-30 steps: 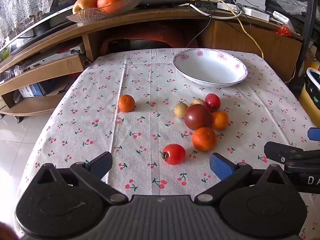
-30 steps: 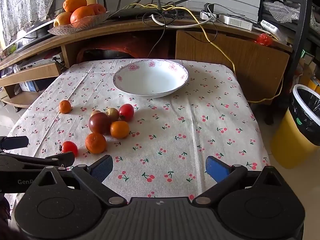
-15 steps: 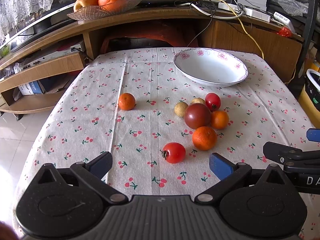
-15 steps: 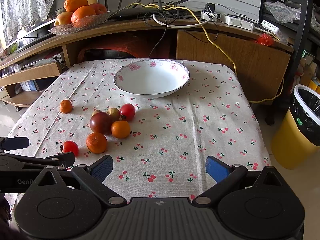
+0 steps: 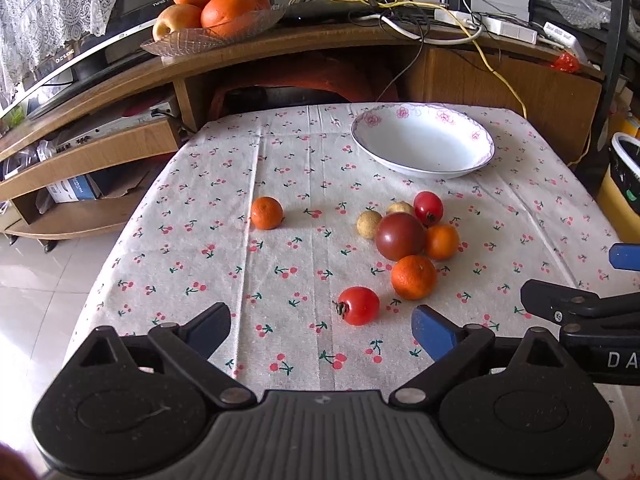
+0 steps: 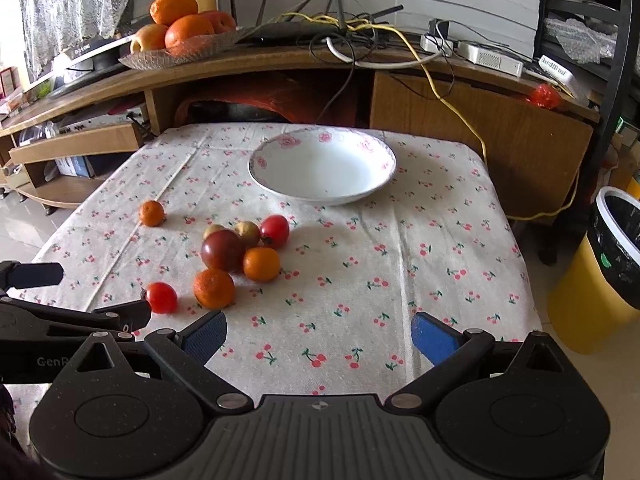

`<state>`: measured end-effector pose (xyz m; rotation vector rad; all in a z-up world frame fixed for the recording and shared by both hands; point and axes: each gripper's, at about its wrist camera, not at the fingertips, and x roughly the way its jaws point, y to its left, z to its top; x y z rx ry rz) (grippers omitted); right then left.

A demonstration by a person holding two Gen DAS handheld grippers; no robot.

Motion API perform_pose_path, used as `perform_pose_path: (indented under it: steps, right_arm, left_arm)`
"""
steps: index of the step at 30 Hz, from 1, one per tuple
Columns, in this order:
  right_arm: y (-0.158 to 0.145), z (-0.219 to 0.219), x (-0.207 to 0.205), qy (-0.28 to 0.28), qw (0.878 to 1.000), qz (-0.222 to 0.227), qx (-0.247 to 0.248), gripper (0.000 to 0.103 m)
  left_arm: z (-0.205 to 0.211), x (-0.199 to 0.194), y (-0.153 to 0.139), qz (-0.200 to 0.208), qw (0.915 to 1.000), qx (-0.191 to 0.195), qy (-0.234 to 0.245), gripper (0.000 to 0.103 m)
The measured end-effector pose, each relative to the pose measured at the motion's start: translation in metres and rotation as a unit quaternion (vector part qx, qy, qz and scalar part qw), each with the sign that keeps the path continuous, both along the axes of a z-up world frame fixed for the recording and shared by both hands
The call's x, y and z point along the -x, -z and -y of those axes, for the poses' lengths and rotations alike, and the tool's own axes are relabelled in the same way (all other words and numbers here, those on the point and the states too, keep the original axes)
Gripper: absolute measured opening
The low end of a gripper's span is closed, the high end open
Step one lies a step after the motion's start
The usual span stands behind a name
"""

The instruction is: Organize fruits

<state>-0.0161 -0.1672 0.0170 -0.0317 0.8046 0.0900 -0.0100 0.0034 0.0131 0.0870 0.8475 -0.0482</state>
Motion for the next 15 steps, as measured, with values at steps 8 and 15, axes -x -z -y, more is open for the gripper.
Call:
perform_pose_path:
  steps: [8,15]
  right_arm:
    - [0.006,-0.002,-0.013,-0.004,1.000,-0.021,-0.019,0.092]
    - [0.011,-0.006,-0.021,-0.023,0.999,-0.031,-0.031,0.088]
  left_arm:
    - [-0.004,-0.012,0.006,-0.010,0.9995,0.009,0.029,0.099]
    - [-0.006,-0.019,0.016,-0.026,0.9990,0.007,0.037,0.095]
